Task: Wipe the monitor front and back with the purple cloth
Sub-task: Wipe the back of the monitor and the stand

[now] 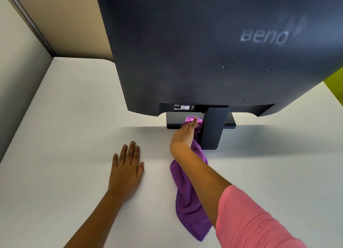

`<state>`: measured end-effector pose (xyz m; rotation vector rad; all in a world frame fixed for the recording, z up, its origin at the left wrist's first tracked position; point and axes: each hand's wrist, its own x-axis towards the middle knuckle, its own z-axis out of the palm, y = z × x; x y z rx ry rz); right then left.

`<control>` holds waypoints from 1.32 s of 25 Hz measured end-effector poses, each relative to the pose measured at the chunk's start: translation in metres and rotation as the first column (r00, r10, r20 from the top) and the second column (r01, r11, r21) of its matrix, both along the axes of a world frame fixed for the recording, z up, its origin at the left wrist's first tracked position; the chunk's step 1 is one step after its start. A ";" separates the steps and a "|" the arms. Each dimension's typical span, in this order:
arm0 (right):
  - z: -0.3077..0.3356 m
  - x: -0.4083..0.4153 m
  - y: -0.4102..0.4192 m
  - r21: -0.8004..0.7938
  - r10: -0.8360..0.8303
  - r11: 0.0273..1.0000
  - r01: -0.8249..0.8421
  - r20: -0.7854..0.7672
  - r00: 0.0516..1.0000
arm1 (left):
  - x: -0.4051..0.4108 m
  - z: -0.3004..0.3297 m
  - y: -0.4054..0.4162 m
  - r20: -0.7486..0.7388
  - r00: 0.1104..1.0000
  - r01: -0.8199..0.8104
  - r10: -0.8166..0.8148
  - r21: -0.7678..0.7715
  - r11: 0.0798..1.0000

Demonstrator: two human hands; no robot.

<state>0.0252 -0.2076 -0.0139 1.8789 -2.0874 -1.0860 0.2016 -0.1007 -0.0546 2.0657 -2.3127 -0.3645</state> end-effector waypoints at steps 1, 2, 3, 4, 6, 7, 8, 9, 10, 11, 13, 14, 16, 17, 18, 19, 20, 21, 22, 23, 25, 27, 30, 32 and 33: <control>0.000 0.000 0.002 0.018 0.014 1.000 -0.013 -0.052 0.999 | 0.000 0.001 0.000 -0.003 1.000 0.000 0.000 0.008 1.000; 0.000 0.000 0.004 0.042 0.032 0.999 -0.028 -0.090 0.995 | 0.000 0.002 0.000 -0.008 1.000 0.000 0.000 0.017 1.000; 0.000 0.000 0.008 0.074 0.051 0.996 -0.043 -0.115 0.992 | 0.000 0.002 0.000 -0.012 1.000 0.000 0.000 0.020 1.000; 0.000 0.000 0.012 0.100 0.076 0.993 -0.064 -0.122 0.990 | 0.001 0.002 0.000 -0.013 1.000 0.001 0.000 0.021 1.000; 0.002 -0.002 0.018 0.122 0.131 0.985 -0.119 -0.093 0.987 | 0.001 0.002 0.000 -0.007 1.000 -0.001 0.002 0.023 1.000; 0.004 -0.004 0.020 0.109 0.150 0.984 -0.143 -0.059 0.987 | 0.002 0.001 0.000 -0.003 1.000 -0.006 0.006 0.026 1.000; 0.007 -0.007 0.023 0.076 0.165 0.984 -0.164 -0.013 0.986 | 0.002 0.001 0.000 -0.001 1.000 -0.012 0.012 0.030 0.999; 0.010 -0.011 0.027 0.017 0.174 0.984 -0.175 0.049 0.984 | 0.002 0.001 0.000 0.002 1.000 -0.017 0.017 0.032 0.999; 0.012 -0.015 0.033 -0.050 0.181 0.983 -0.176 0.138 0.974 | 0.002 0.002 0.000 0.006 1.000 -0.019 0.019 0.036 0.999; 0.014 -0.020 0.042 -0.133 0.211 0.974 -0.183 0.245 0.946 | 0.001 0.003 0.000 0.010 1.000 -0.023 0.022 0.040 0.999; 0.014 -0.032 0.068 -0.303 0.312 0.932 -0.200 0.389 0.867 | -0.003 0.005 0.002 0.010 0.999 -0.036 0.036 0.052 0.998; 0.011 -0.040 0.082 -0.377 0.382 0.899 -0.222 0.428 0.819 | -0.006 0.005 0.003 0.007 0.999 -0.045 0.045 0.055 0.997; 0.001 -0.061 0.108 -0.533 0.519 0.813 -0.232 0.486 0.702 | -0.014 0.005 0.005 0.008 0.998 -0.069 0.069 0.060 0.996; -0.004 -0.074 0.118 -0.582 0.551 0.786 -0.208 0.507 0.663 | -0.019 0.005 0.007 0.001 0.997 -0.078 0.078 0.060 0.995; -0.007 -0.090 0.124 -0.619 0.562 0.766 -0.174 0.511 0.651 | -0.026 0.004 0.008 -0.015 0.997 -0.080 0.081 0.055 0.995; -0.008 -0.107 0.128 -0.643 0.556 0.753 -0.138 0.509 0.657 | -0.034 0.005 0.009 -0.033 0.997 -0.073 0.075 0.048 0.996; -0.009 -0.125 0.130 -0.654 0.532 0.750 -0.093 0.514 0.673 | -0.044 0.005 0.010 -0.045 0.997 -0.058 0.060 0.043 0.997; -0.008 -0.145 0.130 -0.649 0.487 0.760 -0.038 0.530 0.694 | -0.056 0.007 0.010 -0.053 0.998 -0.042 0.044 0.040 0.998; -0.006 -0.163 0.129 -0.628 0.421 0.777 0.051 0.577 0.700 | -0.069 0.008 0.010 -0.063 0.998 -0.028 0.031 0.036 0.999; -0.004 -0.180 0.125 -0.582 0.323 0.791 0.189 0.659 0.679 | -0.083 0.009 0.008 -0.077 0.997 -0.020 0.022 0.031 0.999; -0.002 -0.208 0.110 -0.496 0.158 0.753 0.433 0.774 0.614 | -0.111 0.010 0.006 -0.100 0.995 -0.020 0.023 0.033 0.999; -0.002 -0.227 0.091 -0.465 0.117 0.660 0.590 0.840 0.530 | -0.132 0.008 0.008 -0.103 0.994 -0.032 0.036 0.041 0.999; 0.003 -0.232 0.054 -0.285 0.090 0.697 0.658 0.945 0.314 | -0.157 0.006 0.017 -0.094 0.991 -0.095 0.097 0.031 0.995; -0.001 -0.225 0.032 -0.364 0.158 0.830 0.424 0.881 0.447 | -0.168 0.006 0.021 -0.072 0.988 -0.134 0.136 0.026 0.991; -0.002 -0.220 0.022 -0.385 0.214 0.882 0.272 0.842 0.496 | -0.170 0.006 0.022 -0.056 0.986 -0.153 0.155 0.026 0.988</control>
